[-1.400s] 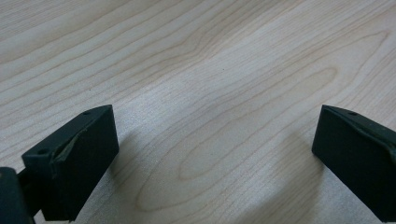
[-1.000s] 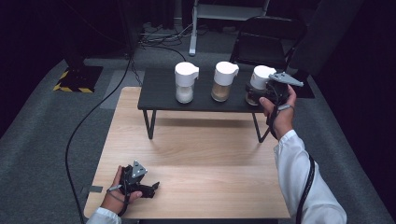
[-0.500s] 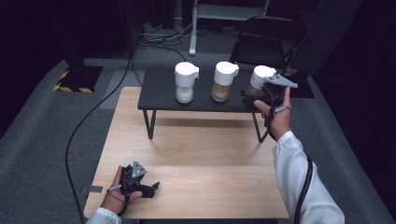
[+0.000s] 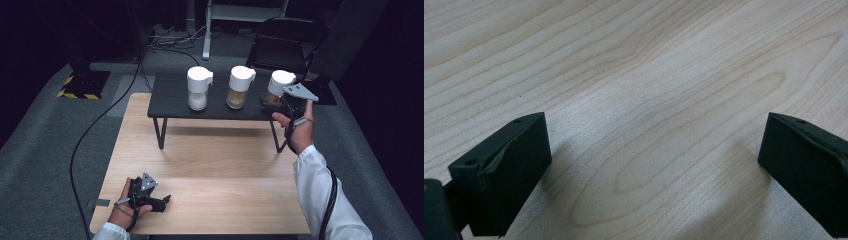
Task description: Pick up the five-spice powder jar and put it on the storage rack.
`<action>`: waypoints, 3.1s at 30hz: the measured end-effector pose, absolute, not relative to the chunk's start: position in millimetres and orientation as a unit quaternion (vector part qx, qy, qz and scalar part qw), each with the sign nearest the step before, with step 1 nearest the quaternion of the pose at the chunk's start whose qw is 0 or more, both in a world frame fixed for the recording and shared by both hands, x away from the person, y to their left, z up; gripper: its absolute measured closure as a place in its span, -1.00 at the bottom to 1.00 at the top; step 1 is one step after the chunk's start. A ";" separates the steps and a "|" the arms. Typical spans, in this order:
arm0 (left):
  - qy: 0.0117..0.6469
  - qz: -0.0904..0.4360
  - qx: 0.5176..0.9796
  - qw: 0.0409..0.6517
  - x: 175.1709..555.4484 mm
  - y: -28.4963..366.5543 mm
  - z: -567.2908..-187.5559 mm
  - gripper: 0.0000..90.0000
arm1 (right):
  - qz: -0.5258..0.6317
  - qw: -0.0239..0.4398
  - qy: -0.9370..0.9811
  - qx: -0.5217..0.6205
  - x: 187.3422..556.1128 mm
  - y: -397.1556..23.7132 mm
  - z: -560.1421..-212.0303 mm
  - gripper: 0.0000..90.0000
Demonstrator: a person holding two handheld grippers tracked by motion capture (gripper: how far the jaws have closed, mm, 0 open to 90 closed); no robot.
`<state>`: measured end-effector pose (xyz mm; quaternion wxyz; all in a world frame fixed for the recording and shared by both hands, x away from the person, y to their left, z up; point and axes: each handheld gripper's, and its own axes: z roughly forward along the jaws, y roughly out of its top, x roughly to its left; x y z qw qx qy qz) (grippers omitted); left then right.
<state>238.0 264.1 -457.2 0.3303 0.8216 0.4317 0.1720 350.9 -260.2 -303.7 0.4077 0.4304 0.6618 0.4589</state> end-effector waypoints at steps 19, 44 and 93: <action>0.432 0.172 0.821 0.330 237.9 264.0 -457.2 -0.99 | 0.466 0.451 0.661 0.377 319.7 -270.5 -320.2 -0.97; 0.432 0.172 0.821 0.330 237.9 264.1 -457.2 -0.99 | 0.485 0.448 0.680 0.318 279.4 -297.1 -348.2 -0.99; 0.432 0.172 0.821 0.330 237.8 264.0 -457.3 -0.99 | 0.443 0.398 0.751 0.283 235.8 -306.8 -411.7 -0.99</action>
